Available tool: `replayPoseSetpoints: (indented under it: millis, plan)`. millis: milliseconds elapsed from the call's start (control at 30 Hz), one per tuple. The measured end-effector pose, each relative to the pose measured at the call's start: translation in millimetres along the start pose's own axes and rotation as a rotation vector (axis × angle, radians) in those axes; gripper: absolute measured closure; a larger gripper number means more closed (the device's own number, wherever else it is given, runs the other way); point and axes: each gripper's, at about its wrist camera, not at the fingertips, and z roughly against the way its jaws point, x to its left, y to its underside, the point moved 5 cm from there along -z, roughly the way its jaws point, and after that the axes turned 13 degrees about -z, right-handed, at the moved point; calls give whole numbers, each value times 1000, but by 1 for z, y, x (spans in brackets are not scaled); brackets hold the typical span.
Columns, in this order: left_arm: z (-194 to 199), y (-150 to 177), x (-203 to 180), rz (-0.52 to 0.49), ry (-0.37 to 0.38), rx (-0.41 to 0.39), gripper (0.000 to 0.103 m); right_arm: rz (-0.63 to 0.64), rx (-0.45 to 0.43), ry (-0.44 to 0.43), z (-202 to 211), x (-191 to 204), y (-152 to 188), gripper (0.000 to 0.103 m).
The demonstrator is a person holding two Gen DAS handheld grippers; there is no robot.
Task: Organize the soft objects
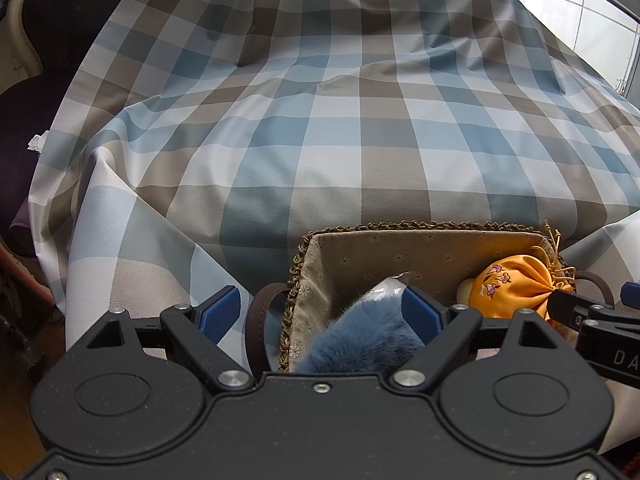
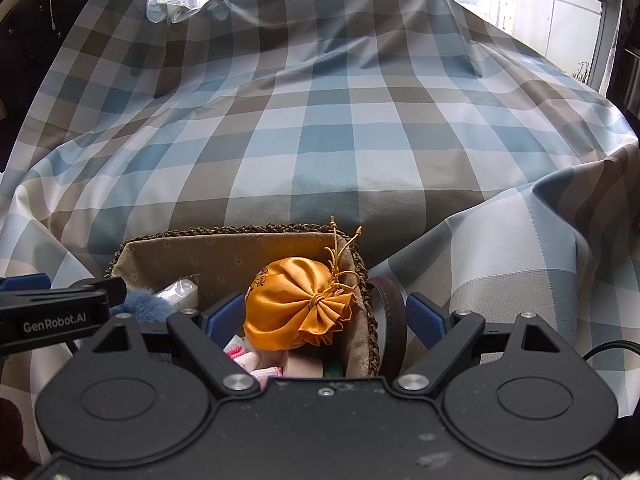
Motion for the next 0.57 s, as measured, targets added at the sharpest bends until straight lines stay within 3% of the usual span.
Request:
replayPoseSetpoints:
  millis: [567]
  plan:
    - [1, 0, 0, 1, -1, 0, 19, 0, 0, 0, 0, 0, 0, 16]
